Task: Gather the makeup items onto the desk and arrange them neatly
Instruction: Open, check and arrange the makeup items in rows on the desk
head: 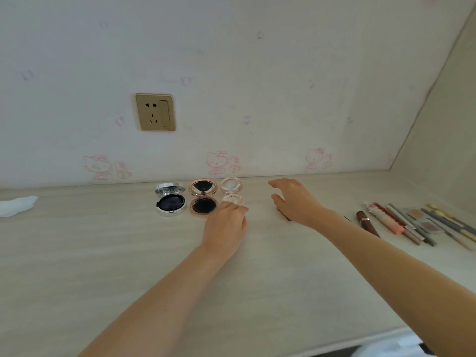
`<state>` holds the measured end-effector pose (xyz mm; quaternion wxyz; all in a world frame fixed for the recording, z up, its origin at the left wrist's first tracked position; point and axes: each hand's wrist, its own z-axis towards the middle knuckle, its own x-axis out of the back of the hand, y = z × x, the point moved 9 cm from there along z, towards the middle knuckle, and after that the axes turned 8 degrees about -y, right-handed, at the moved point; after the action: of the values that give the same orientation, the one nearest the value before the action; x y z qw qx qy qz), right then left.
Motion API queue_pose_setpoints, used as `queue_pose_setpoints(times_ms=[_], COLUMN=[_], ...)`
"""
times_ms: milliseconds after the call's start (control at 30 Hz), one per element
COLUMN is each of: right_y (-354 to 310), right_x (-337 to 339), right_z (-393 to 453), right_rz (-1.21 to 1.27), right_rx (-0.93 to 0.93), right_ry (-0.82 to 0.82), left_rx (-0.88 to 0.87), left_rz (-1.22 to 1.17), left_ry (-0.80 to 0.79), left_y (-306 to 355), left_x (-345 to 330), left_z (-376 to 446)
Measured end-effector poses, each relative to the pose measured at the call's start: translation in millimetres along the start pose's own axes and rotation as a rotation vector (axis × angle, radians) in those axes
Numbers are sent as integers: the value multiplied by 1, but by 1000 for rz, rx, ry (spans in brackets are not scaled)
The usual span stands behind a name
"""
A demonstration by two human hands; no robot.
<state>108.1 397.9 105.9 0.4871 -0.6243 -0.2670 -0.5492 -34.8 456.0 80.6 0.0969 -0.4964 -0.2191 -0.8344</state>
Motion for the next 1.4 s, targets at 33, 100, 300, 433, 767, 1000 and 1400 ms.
queue_pose_setpoints(times_ms=[33,100,300,433,767,1000,1400], right_y=[11,32,79,95,87,82,41], right_x=[0,1,-3,-12,-23,-22,-9], right_z=[-6,-15,-27,-29,-18,-28,-50], right_rz=[-1,-4,-37,-26,-3,137,359], right_rx=[-16,-44,-108,-139,-53,-139,19], right_ry=[-11,-25,-81,-138,-136,-122,-33], left_rx=[-10,-30,40,107,228,278,447], left_rz=[-24,-46,-97,-141,-185,-353,-1136], left_ry=[-20,-65,-207,-238,-253,-248,-175], left_y=[9,27,56,60,55,56,18], left_x=[-5,-16,-52,-67,-82,-74,-39], left_z=[3,9,31,44,55,51,18])
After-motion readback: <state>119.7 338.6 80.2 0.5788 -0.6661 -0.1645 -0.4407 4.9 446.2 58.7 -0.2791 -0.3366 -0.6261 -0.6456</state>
